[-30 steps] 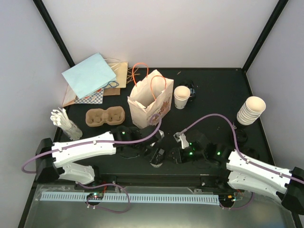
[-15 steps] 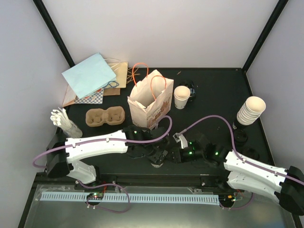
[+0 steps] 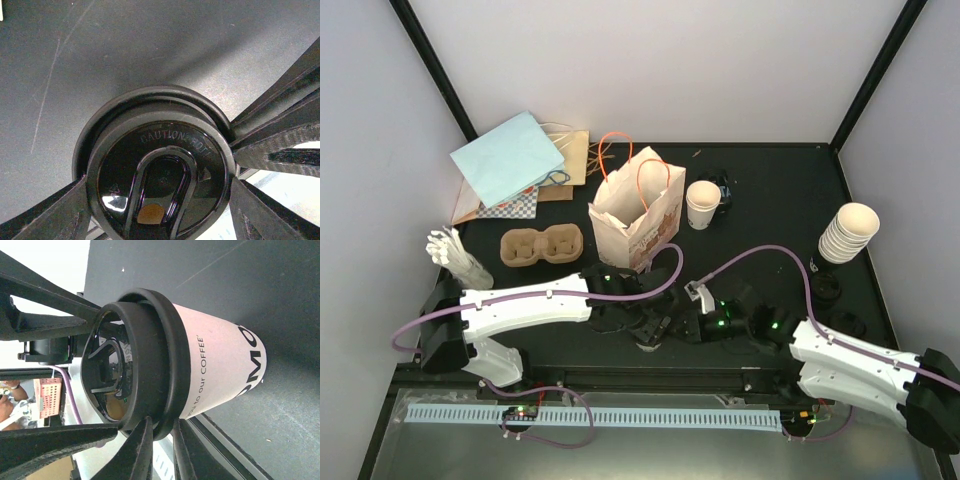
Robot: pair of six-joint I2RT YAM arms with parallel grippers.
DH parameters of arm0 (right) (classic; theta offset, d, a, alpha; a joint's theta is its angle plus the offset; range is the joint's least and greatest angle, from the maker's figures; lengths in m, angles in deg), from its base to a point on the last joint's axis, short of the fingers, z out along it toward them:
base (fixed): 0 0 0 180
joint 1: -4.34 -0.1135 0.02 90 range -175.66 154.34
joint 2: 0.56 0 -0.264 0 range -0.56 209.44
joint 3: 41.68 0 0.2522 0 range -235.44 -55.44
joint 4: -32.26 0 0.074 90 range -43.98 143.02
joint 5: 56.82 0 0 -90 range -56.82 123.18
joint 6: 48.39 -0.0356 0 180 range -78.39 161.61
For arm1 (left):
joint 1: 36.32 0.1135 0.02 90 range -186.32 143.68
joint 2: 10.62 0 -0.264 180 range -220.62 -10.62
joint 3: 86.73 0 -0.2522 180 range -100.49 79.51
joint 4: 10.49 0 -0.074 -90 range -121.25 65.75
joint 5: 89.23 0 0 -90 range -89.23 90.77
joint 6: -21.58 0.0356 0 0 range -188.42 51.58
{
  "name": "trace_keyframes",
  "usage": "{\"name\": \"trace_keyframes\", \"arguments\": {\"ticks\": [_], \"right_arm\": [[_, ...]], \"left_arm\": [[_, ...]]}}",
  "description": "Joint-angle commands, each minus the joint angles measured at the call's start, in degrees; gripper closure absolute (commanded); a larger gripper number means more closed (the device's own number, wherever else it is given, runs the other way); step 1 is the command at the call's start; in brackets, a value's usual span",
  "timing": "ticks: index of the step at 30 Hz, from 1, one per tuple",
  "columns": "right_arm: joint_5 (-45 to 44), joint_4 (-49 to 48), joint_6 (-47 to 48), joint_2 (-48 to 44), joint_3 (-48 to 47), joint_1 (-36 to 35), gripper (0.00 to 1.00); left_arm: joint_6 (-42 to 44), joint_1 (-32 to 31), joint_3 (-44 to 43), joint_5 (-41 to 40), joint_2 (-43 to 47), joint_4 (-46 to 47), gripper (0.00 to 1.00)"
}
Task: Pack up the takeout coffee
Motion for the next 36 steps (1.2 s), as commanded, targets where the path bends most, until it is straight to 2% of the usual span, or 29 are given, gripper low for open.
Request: {"name": "trace_keyframes", "arguments": {"ticks": [1, 7, 15, 24, 31, 36], "right_arm": [[-1.5, 0.7, -0.9, 1.0, 4.4, 0.1, 0.88], [-2.9, 1.4, -1.4, 1.6, 5.9, 0.1, 0.86], [-4.0, 3.8, 1.0, 6.9, 4.6, 0.1, 0.85], [-7.0, 11.5, 4.3, 1.4, -4.5, 1.3, 0.74], [-3.9, 11.2, 6.1, 2.0, -8.0, 4.4, 0.73], [-1.6, 9.7, 7.3, 4.8, -8.8, 5.1, 0.74]], "left_arm": [[0.1, -0.4, 0.2, -1.6, -1.5, -0.6, 0.30], [0.1, -0.3, 1.9, -1.1, -1.9, 0.6, 0.31], [0.3, 0.1, 5.0, -0.5, -2.6, 2.6, 0.32], [0.6, 0.4, 5.1, -0.4, -1.9, 2.5, 0.31], [1.2, 0.7, 1.8, -1.0, -0.5, 1.1, 0.16], [2.0, 0.7, 0.2, -0.7, -1.0, 0.7, 0.11]]}}
